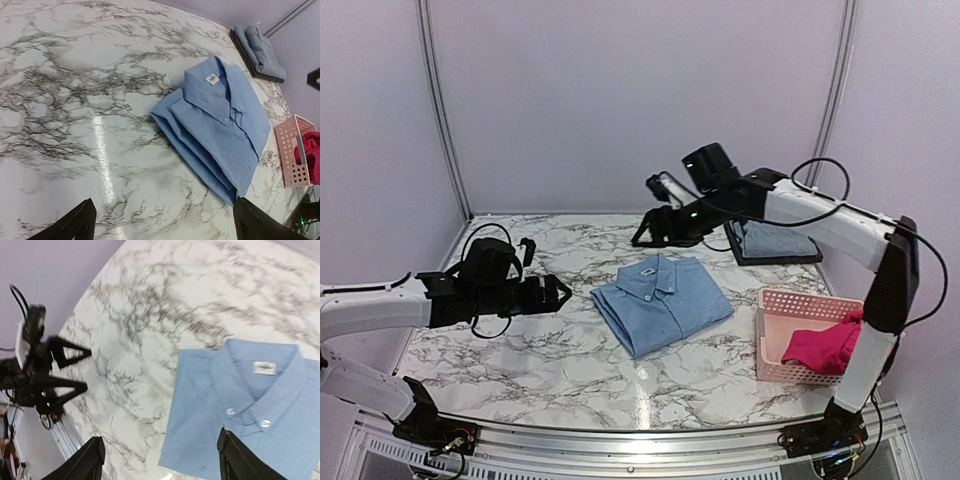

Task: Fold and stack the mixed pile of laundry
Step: Turn over the square-folded shirt at the center of the board, then adjust the square-folded shirt at the center of the board.

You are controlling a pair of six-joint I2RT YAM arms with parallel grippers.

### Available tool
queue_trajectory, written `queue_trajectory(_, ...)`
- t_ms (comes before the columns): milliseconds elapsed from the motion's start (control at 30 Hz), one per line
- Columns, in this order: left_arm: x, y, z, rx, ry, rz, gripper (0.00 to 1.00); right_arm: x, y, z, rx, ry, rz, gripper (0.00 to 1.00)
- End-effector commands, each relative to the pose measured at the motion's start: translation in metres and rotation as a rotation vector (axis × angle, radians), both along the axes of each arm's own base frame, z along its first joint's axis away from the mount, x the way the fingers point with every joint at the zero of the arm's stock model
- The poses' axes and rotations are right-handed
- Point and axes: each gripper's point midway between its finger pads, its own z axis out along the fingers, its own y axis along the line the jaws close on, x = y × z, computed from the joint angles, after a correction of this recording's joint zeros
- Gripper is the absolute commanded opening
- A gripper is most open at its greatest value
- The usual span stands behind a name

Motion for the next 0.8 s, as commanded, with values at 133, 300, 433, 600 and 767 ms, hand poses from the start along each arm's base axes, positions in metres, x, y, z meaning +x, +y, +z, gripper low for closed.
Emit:
queue_trajectory(133, 0.013, -0.105, 0.007, -0.167, 0.056, -0.246, 0.75, 0.023, -0.096, -0.086, -0.064, 0.109, -0.151, 0.61)
queue_trajectory(300, 0.016, -0.152, -0.018, -0.153, 0.138, -0.333, 0.55, 0.001, -0.101, -0.144, -0.085, 0.221, -0.131, 0.49)
queue_trajectory(433, 0.021, -0.153, -0.042, -0.120, 0.200, -0.296, 0.45, -0.025, -0.087, -0.171, -0.071, 0.307, -0.077, 0.43)
queue_trajectory(600, 0.019, -0.135, -0.080, -0.068, 0.292, -0.240, 0.38, -0.063, -0.043, -0.175, -0.022, 0.364, 0.032, 0.42)
queue_trajectory(767, 0.019, -0.075, -0.118, -0.041, 0.389, -0.092, 0.32, -0.087, -0.024, -0.155, 0.014, 0.369, 0.100, 0.43)
